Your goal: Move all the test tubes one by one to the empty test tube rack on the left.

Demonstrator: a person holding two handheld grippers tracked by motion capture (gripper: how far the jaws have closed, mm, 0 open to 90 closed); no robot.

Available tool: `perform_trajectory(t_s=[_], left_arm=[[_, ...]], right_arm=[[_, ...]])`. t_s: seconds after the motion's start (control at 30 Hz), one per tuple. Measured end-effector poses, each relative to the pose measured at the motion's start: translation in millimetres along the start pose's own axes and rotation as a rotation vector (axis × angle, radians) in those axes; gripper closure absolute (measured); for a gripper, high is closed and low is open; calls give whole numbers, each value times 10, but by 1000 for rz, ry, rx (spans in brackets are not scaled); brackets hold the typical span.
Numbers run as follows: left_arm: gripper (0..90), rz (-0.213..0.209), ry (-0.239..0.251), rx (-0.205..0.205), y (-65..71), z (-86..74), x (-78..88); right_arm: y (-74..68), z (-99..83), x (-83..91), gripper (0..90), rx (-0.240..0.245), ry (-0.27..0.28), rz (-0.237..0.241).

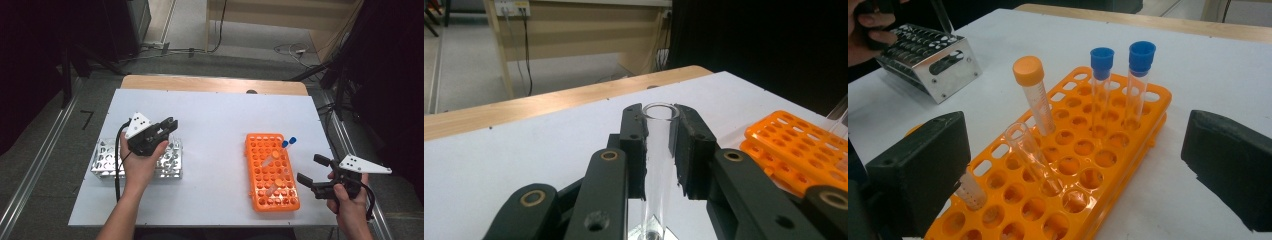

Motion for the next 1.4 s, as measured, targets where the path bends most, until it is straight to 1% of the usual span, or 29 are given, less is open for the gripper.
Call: perform_trajectory(t_s=[0.1, 0.2, 0.3, 0.47, 0.63, 0.7, 0.8, 0.87, 0.93, 1.0, 1.07, 1.2, 1.3, 1.37, 1.4], left_arm=[[764, 12, -26, -8, 10, -28, -27], [763, 33, -48, -8, 13, -50, -34], [762, 34, -75, -21, 26, -68, -38], [757, 59, -114, -28, 30, -104, -43], [754, 62, -136, -38, 44, -150, -37], [743, 49, -144, -29, 55, -159, -35], [713, 42, -157, -21, 64, -167, -35], [694, 22, -169, 5, 61, -174, -38], [682, 20, -166, 19, 61, -179, -32], [640, 12, -162, 32, 63, -175, -11], [590, 8, -150, 45, 74, -165, 21], [414, -34, -123, 72, 119, -139, 96], [288, -73, -128, 63, 196, -132, 143], [220, -102, -133, 57, 252, -138, 175], [192, -116, -133, 60, 278, -145, 191]], right_arm=[[4, -15, -12, 0, 6, -5, 0], [15, -45, -27, 0, 1, -15, -5], [24, -81, -50, 0, -1, -23, -3], [8, -126, -98, 0, 20, -38, 28], [-18, -144, -120, 8, 35, -46, 45], [-24, -151, -130, 19, 38, -49, 49], [-32, -173, -156, 27, 45, -60, 61], [-32, -187, -171, 36, 43, -64, 66], [-31, -197, -181, 57, 34, -63, 81], [-31, -211, -192, 110, 34, -64, 96], [-24, -226, -207, 172, 33, -61, 96], [-24, -271, -264, 306, 31, -81, 113], [-53, -300, -327, 393, 42, -105, 136], [-67, -311, -366, 450, 57, -121, 144], [-77, -316, -383, 474, 57, -128, 148]])
Point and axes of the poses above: each handheld gripper's, and its own axes: x roughly backward along the jaws, z roughly out of its top, y roughly to its right, the point moved 3 cm from there along -x, roughly forward along the jaws, and after that the axes turned 6 degrees about x, right-handed, at the moved point
